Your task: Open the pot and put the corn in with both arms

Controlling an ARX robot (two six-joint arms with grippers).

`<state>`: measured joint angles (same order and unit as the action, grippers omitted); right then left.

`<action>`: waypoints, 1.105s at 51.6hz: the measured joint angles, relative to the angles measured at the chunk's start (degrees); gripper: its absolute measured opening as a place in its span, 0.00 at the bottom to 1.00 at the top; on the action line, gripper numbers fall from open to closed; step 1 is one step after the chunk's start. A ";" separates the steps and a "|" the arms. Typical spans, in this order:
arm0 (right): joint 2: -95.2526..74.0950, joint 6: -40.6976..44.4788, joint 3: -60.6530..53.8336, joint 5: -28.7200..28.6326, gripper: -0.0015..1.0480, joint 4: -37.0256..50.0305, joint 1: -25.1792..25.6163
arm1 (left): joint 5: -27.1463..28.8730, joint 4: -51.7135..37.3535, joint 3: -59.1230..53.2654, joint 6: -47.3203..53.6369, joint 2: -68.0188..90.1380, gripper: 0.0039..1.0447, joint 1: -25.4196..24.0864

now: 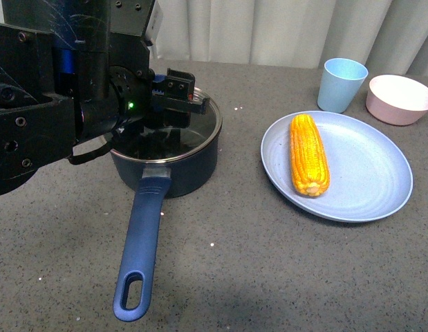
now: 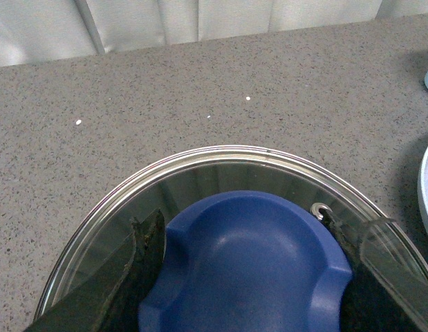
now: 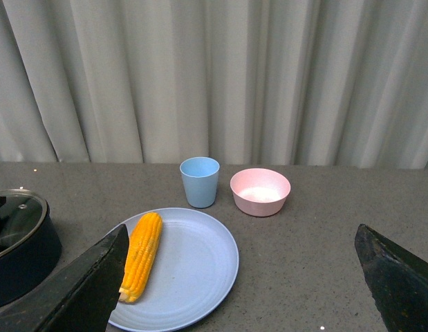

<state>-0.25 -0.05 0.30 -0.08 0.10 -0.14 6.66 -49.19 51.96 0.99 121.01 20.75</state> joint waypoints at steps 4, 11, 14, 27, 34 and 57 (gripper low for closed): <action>0.02 0.00 0.00 0.00 0.91 0.00 0.00 | -0.20 1.11 -0.17 -1.16 -1.57 0.58 -0.15; 0.00 0.00 0.00 0.00 0.91 0.00 0.00 | -0.83 1.95 -0.50 -2.38 -5.64 0.58 -1.36; 0.00 0.00 0.00 0.00 0.91 0.00 0.00 | -0.81 1.90 -0.52 -2.60 -7.28 0.58 -2.43; 0.00 0.00 0.00 0.00 0.91 0.00 0.00 | -2.12 0.92 -0.52 -2.16 -7.52 0.58 -12.41; 0.00 0.02 0.00 0.00 0.91 0.00 0.00 | -2.64 0.72 -0.39 -0.70 -5.11 0.57 -19.06; 0.00 0.00 0.00 0.00 0.91 0.00 0.00 | -2.84 -2.32 -0.09 3.30 5.60 0.57 -26.12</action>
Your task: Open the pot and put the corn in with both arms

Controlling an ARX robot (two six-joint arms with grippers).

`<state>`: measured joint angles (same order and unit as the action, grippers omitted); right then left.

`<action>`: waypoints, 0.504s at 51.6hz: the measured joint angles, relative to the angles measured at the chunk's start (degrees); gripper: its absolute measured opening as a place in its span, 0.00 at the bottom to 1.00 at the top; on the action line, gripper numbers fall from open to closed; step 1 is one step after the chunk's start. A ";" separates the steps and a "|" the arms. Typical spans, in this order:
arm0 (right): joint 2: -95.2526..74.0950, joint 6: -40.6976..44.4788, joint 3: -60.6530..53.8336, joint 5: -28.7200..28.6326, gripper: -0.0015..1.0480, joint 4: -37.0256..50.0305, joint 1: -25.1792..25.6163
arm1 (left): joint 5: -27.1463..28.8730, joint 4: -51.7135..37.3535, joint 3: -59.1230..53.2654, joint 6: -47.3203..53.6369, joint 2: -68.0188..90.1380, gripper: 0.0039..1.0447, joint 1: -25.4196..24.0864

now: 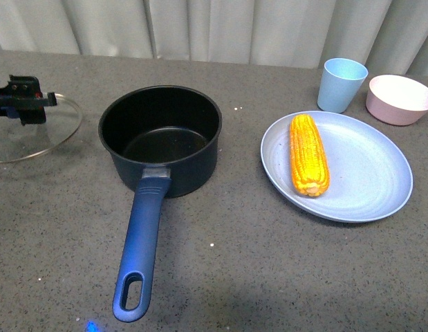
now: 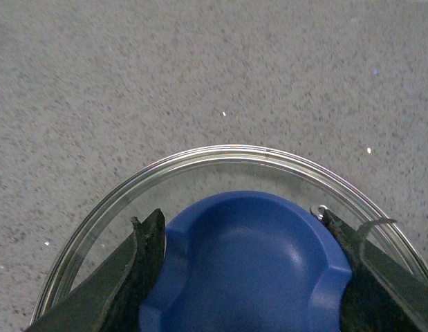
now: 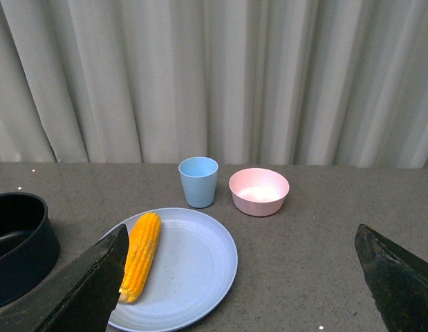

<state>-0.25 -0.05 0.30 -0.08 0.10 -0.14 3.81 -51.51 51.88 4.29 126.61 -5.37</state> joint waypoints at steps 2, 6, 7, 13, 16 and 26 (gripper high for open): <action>0.00 0.00 0.00 0.00 0.91 0.00 0.00 | -0.24 -0.22 0.00 0.46 1.05 0.57 0.15; 0.00 0.00 0.00 -0.02 0.91 0.00 0.00 | -0.26 -0.61 0.00 0.96 2.73 0.57 0.22; 0.00 0.00 0.00 0.00 0.91 0.00 0.00 | -0.17 -0.66 0.00 1.09 3.04 0.57 0.22; 0.02 0.00 0.00 -0.02 0.91 0.00 0.00 | 0.09 -0.68 0.00 1.73 3.76 0.57 0.15; 0.00 0.00 0.00 0.00 0.91 0.00 0.00 | 0.09 -0.66 0.00 1.90 3.82 0.57 0.15; 0.00 0.00 0.00 0.00 0.91 0.00 0.00 | -0.07 0.50 0.33 2.56 3.89 0.57 0.24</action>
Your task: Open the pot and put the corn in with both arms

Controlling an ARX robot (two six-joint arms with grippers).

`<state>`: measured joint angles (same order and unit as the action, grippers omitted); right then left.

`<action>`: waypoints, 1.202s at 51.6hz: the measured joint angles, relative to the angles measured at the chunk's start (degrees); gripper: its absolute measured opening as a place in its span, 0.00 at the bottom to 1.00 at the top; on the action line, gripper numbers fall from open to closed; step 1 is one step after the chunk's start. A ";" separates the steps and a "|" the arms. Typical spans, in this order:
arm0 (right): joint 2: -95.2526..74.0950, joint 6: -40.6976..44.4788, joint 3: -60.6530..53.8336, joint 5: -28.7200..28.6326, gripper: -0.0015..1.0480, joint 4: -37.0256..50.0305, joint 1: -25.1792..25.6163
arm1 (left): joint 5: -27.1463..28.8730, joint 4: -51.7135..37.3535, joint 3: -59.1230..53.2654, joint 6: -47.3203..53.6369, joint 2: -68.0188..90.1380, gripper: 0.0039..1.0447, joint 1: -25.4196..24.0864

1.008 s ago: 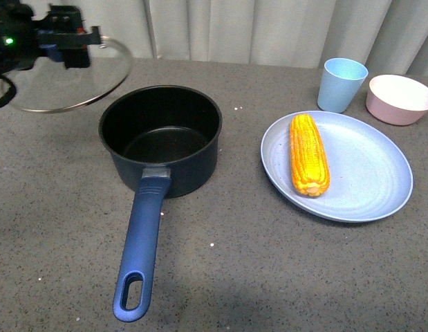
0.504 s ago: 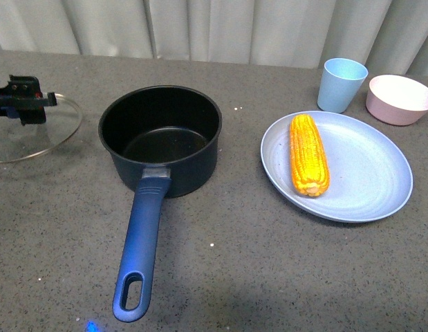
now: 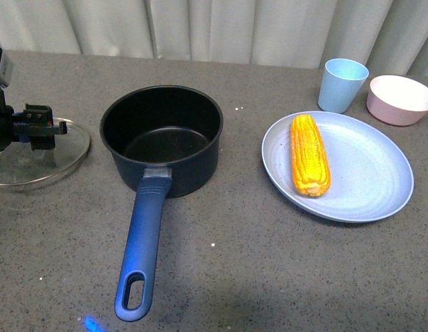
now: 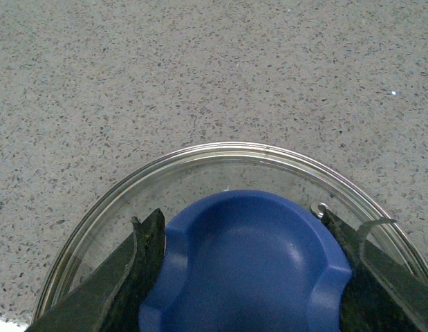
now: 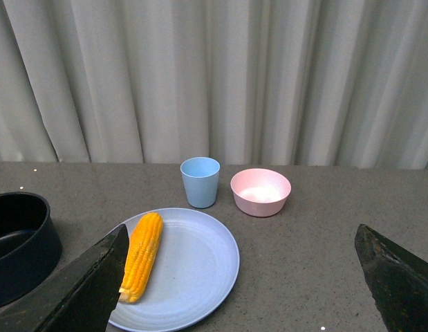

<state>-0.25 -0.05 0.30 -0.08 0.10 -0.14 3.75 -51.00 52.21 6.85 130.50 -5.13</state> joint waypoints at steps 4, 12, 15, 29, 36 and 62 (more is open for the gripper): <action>0.00 0.00 0.00 0.00 0.91 0.00 0.00 | -0.55 0.35 0.04 0.00 0.02 0.68 0.07; 0.00 0.00 0.00 0.00 0.91 0.00 0.00 | -0.79 0.81 0.39 -0.70 -0.52 0.93 0.04; 0.00 0.00 0.00 0.00 0.91 0.00 0.00 | -1.01 0.74 0.17 -0.79 -1.38 0.95 0.04; 0.00 0.00 0.00 0.00 0.91 0.00 0.00 | -4.17 0.28 -5.62 -2.75 -13.92 0.94 -0.74; 0.02 0.02 0.00 0.00 0.91 0.00 0.00 | -9.79 -10.40 -15.91 -5.05 -25.49 0.82 -1.70; 0.02 0.02 0.00 0.00 0.91 0.00 0.00 | -7.52 -14.32 -39.85 -6.80 -52.15 0.04 1.31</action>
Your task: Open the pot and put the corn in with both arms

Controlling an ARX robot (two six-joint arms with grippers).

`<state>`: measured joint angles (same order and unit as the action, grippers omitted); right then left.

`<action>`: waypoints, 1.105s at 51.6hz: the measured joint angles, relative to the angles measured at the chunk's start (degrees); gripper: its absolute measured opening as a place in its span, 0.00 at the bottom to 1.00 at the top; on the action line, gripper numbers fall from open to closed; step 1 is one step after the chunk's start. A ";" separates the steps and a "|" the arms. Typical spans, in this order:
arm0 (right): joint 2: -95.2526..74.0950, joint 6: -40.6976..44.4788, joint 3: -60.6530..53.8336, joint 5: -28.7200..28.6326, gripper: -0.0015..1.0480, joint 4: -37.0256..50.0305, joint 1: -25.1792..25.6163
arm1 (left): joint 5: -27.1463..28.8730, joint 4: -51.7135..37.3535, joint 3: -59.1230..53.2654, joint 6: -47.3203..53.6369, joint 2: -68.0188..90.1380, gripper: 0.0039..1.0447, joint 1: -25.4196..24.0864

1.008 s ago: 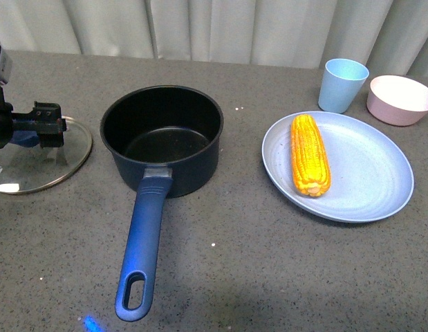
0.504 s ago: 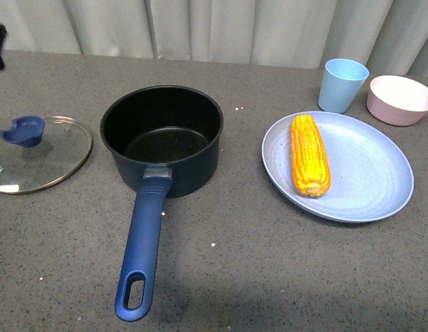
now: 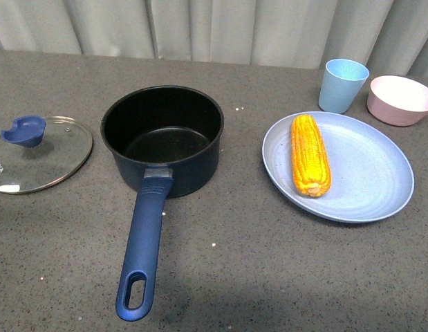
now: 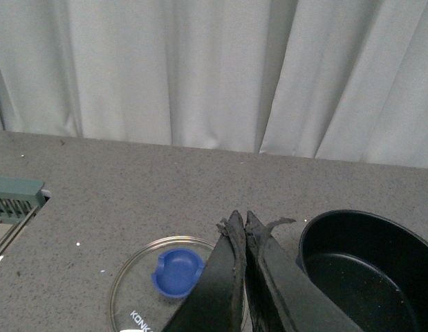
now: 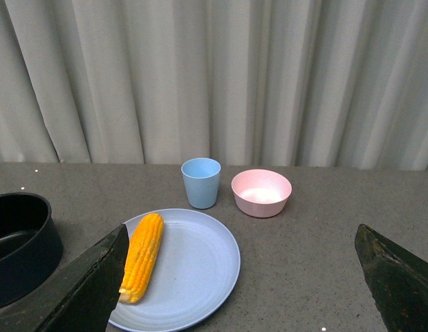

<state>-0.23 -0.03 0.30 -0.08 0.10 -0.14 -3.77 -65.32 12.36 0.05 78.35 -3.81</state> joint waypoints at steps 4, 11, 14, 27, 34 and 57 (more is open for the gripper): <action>-0.02 -0.02 0.00 0.00 0.91 0.00 0.00 | 2.78 1.29 -1.84 -0.17 -3.21 0.04 1.33; -0.02 -0.02 0.00 0.00 0.91 0.00 0.00 | 3.61 5.20 -5.51 -0.20 -10.58 0.04 3.78; -0.02 -0.02 0.00 0.02 0.91 0.00 0.00 | 3.76 6.88 -6.51 -0.20 -13.31 0.04 3.78; -0.02 -0.02 0.00 0.00 0.91 0.00 0.00 | 3.78 15.39 -9.75 -0.20 -25.07 0.04 3.78; -0.02 0.00 0.00 0.00 0.91 0.00 0.00 | 3.74 19.91 -10.73 -0.20 -30.60 0.04 3.78; -0.02 -0.02 0.00 0.00 0.91 0.00 0.00 | 3.76 36.57 -11.23 -0.20 -49.29 0.04 3.78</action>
<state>-0.25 -0.05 0.30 -0.08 0.10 -0.14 -0.01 -28.75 1.13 -0.14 29.06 -0.03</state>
